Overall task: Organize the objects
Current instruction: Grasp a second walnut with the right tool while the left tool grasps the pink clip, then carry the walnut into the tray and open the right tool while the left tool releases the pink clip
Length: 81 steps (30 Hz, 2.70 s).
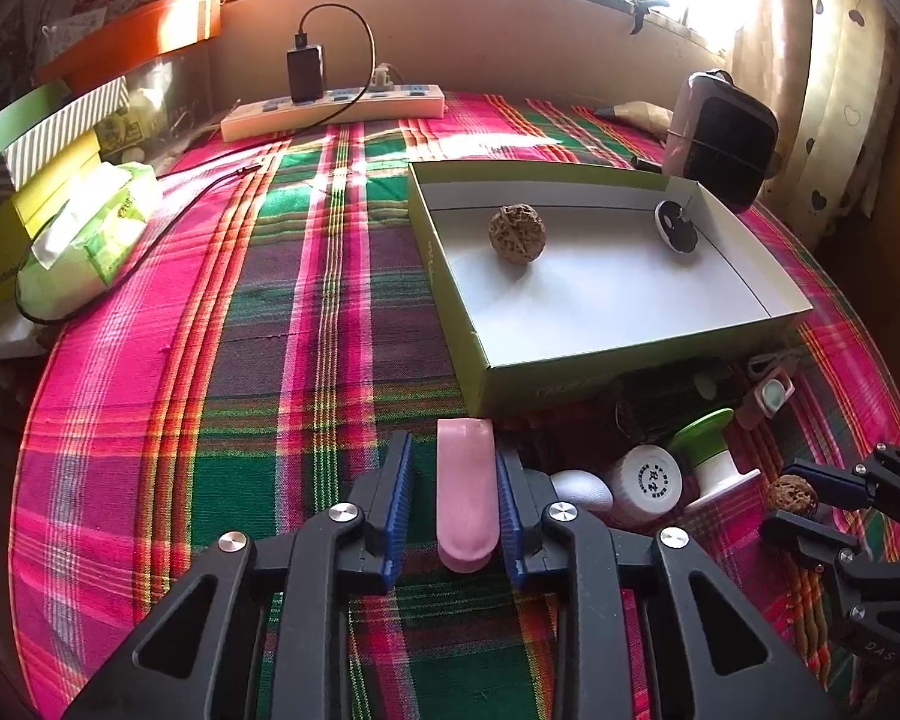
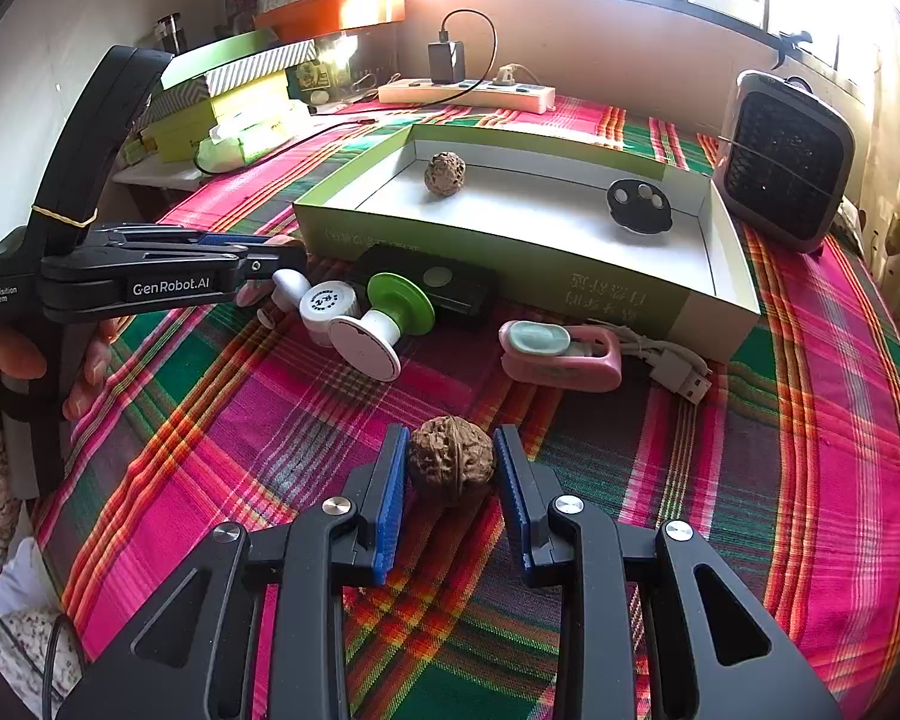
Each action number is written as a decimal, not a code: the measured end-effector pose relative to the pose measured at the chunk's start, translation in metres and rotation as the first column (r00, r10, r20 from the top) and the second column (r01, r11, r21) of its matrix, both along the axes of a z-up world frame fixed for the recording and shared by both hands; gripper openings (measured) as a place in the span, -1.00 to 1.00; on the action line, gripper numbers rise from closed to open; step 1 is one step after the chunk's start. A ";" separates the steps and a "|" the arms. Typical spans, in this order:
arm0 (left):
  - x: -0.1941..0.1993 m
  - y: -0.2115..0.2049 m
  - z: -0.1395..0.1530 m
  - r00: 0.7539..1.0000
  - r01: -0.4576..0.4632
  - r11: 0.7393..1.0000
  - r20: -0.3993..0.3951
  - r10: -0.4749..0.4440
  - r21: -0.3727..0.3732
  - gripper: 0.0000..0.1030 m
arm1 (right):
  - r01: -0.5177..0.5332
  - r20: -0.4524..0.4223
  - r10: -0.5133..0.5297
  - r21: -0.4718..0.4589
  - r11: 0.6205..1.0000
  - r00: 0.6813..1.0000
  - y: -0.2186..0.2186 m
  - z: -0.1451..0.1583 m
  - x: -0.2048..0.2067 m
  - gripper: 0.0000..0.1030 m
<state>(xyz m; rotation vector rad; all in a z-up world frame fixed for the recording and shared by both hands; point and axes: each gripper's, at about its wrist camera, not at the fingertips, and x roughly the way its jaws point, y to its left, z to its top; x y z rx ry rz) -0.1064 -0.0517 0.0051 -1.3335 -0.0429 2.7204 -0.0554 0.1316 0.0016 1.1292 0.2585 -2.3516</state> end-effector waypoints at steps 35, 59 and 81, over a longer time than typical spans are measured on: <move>0.007 -0.002 0.008 1.000 -0.001 1.000 -0.019 0.001 -0.005 -0.69 | 0.021 -0.010 -0.021 0.009 1.000 1.000 0.003 0.001 -0.003 -0.42; -0.008 0.006 0.046 0.996 0.023 0.999 -0.083 -0.020 0.041 -0.69 | 0.040 -0.101 -0.044 -0.039 0.998 0.994 0.004 0.047 -0.043 -0.42; -0.068 0.033 0.030 0.997 0.073 0.997 -0.035 -0.072 0.020 -0.69 | 0.072 -0.056 -0.072 -0.005 0.997 0.996 -0.027 0.042 -0.155 -0.41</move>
